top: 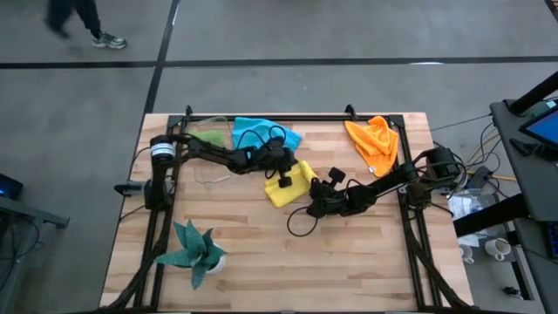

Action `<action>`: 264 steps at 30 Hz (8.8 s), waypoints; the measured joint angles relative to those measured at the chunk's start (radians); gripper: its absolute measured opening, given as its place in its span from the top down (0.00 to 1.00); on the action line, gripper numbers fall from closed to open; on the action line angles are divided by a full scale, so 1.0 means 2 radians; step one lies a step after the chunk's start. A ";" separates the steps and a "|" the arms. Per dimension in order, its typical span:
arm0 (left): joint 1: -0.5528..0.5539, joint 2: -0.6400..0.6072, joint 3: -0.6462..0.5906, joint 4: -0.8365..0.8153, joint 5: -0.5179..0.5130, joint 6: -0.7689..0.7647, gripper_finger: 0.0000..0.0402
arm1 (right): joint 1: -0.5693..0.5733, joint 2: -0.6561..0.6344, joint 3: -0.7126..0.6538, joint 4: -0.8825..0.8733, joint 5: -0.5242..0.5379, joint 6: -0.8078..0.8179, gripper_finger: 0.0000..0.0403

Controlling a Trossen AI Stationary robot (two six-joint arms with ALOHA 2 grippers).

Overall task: Roll microfiber towels into tight, uniform cylinder then place into a basket
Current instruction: Roll the yellow microfiber towel

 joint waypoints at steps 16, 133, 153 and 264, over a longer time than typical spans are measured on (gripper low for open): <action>0.000 -0.062 -0.058 0.033 -0.007 0.011 1.00 | -0.015 0.000 -0.004 0.065 -0.064 -0.061 0.97; -0.018 0.060 -0.100 0.170 -0.013 0.018 1.00 | -0.054 0.038 0.019 0.125 -0.125 0.002 0.97; -0.014 0.059 -0.107 0.171 -0.023 0.013 1.00 | -0.030 -0.061 -0.023 0.108 -0.132 -0.018 0.97; -0.017 -0.096 -0.129 0.106 0.000 -0.055 1.00 | -0.033 0.046 -0.007 0.127 -0.041 -0.191 0.97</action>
